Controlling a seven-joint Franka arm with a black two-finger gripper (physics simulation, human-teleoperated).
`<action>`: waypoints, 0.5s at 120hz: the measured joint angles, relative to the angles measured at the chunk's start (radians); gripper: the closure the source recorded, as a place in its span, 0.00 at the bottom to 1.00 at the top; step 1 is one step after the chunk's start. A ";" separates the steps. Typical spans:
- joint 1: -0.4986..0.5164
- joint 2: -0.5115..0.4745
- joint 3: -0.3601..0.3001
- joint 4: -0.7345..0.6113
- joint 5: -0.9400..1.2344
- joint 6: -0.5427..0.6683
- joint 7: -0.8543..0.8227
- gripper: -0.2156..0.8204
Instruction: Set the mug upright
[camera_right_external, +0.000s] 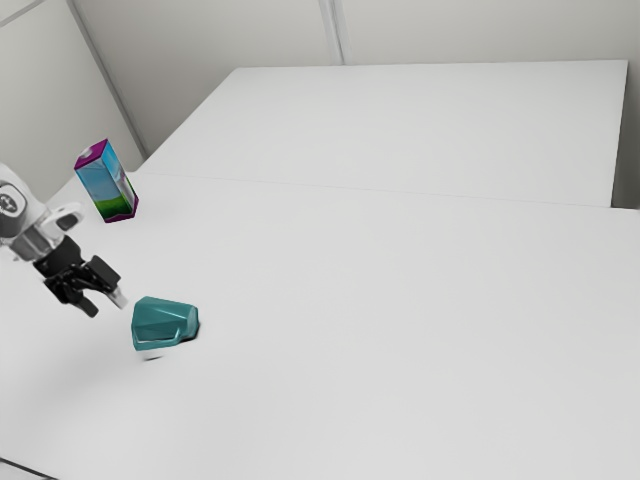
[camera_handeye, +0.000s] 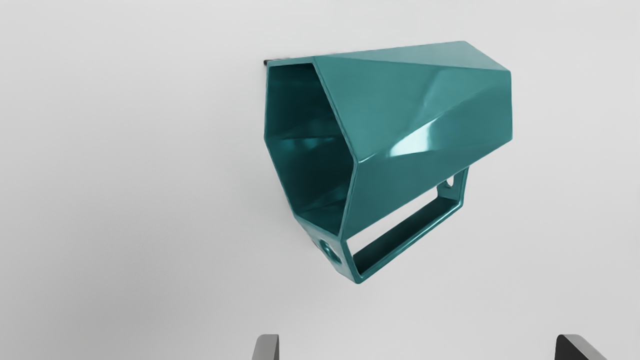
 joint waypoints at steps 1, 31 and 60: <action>0.001 0.005 0.000 0.000 -0.010 0.002 0.005 0.21; 0.009 0.135 0.001 0.025 -0.236 0.043 0.141 0.21; 0.009 0.236 0.000 0.052 -0.353 0.056 0.258 0.21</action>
